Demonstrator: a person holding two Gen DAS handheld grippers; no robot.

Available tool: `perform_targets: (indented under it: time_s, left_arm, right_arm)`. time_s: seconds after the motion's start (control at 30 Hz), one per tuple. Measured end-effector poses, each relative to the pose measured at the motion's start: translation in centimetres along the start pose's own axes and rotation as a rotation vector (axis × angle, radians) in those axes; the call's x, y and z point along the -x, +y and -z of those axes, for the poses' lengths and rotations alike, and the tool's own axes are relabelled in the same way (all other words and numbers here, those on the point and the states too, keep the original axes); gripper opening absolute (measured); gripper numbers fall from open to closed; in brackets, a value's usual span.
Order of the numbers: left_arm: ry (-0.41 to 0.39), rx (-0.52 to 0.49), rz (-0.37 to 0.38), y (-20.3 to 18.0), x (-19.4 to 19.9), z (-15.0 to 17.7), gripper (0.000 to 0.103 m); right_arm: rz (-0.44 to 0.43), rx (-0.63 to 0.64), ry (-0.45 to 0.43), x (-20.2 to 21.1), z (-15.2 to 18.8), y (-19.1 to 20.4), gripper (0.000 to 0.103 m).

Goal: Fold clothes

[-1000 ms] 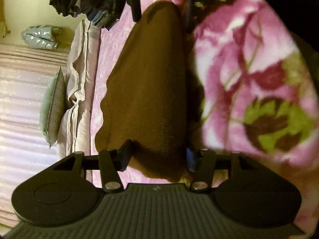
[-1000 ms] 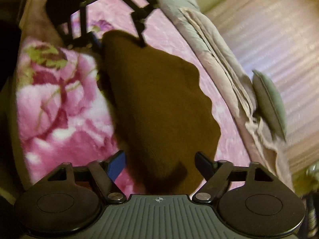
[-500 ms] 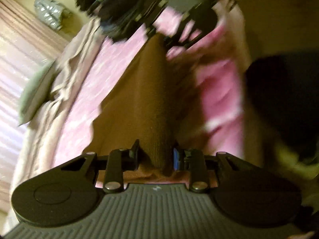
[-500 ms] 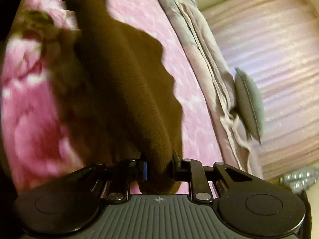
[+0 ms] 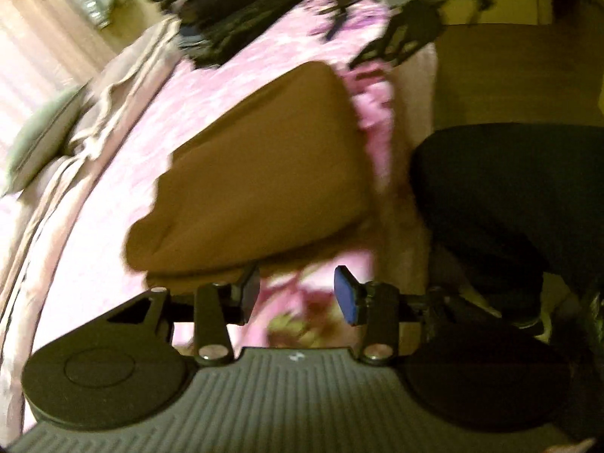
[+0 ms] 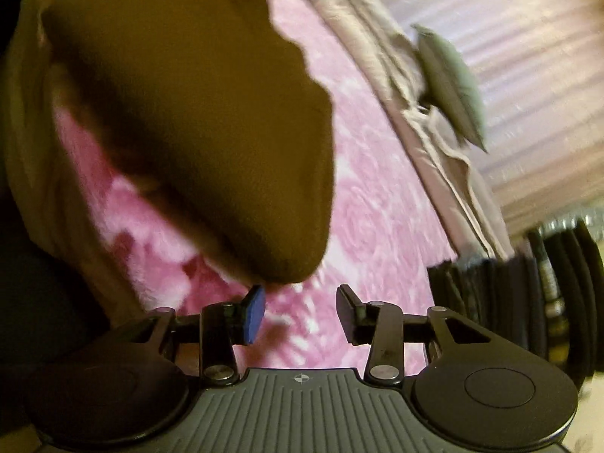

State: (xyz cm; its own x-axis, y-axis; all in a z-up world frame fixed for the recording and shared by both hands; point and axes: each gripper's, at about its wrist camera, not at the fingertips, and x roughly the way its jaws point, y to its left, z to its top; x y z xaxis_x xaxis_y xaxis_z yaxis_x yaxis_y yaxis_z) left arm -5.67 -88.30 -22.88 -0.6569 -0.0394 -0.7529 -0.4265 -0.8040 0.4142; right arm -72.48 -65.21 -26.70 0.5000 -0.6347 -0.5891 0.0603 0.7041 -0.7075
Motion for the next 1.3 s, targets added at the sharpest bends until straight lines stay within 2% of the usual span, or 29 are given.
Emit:
perform_targets:
  time_s: [0.03,0.1,0.13,0.17,0.27,0.33,0.47,0.57,0.73,0.87,0.97,1.03,1.1,1.23,1.3]
  left_arm:
    - [0.005,-0.006,-0.025,0.6,0.0,0.4,0.040]
    - [0.021,-0.045,-0.080,1.7,-0.6,1.1,0.040]
    - [0.031,-0.075,-0.109,2.1,-1.0,1.3,0.040]
    - [0.040,-0.103,-0.133,2.4,-1.6,1.6,0.040]
    - [0.049,-0.186,-0.188,3.2,-3.1,2.0,0.041]
    - [0.045,-0.250,-0.223,3.5,-4.3,2.2,0.047]
    - [0.050,-0.374,-0.247,3.5,-6.4,2.7,0.047]
    - [0.038,-0.477,-0.280,3.7,-7.5,3.1,0.049]
    - [0.019,-0.649,-0.339,4.6,-9.6,3.8,0.048]
    - [0.009,-0.760,-0.340,4.8,-11.3,4.3,0.048]
    - [-0.001,-0.836,-0.351,4.9,-12.3,4.4,0.039]
    - [0.011,-0.867,-0.350,5.0,-13.0,4.0,0.024]
    - [0.028,-0.865,-0.338,5.1,-13.3,3.9,0.019]
    - [0.039,-0.795,-0.322,5.3,-12.8,4.4,0.010]
    - [0.035,-0.771,-0.327,5.2,-12.5,4.6,0.009]
  right_arm:
    - [-0.005,-0.030,-0.015,0.8,-0.3,0.0,0.042]
    - [-0.020,-0.049,-0.051,2.1,-1.5,0.6,0.056]
    - [-0.030,-0.035,-0.077,2.6,-2.4,1.1,0.069]
    - [-0.039,-0.020,-0.102,3.2,-3.2,1.6,0.071]
    - [-0.067,0.059,-0.157,3.8,-5.6,3.1,0.071]
    - [-0.078,0.116,-0.172,3.8,-6.4,4.4,0.071]
    - [-0.114,0.166,-0.182,2.8,-7.2,5.5,0.071]
    - [-0.148,0.138,-0.179,2.6,-7.6,5.2,0.071]
    - [-0.221,-0.010,-0.168,2.9,-8.7,3.9,0.071]
    - [-0.213,0.052,-0.198,5.4,-9.8,6.7,0.071]
    - [-0.197,0.149,-0.205,5.8,-10.1,9.5,0.071]
    - [-0.188,0.197,-0.202,5.3,-10.4,10.2,0.071]
    - [-0.187,0.219,-0.202,4.7,-10.3,10.2,0.071]
    - [-0.156,0.221,-0.189,4.8,-9.3,8.7,0.071]
    - [-0.113,0.215,-0.145,4.1,-8.0,7.4,0.071]
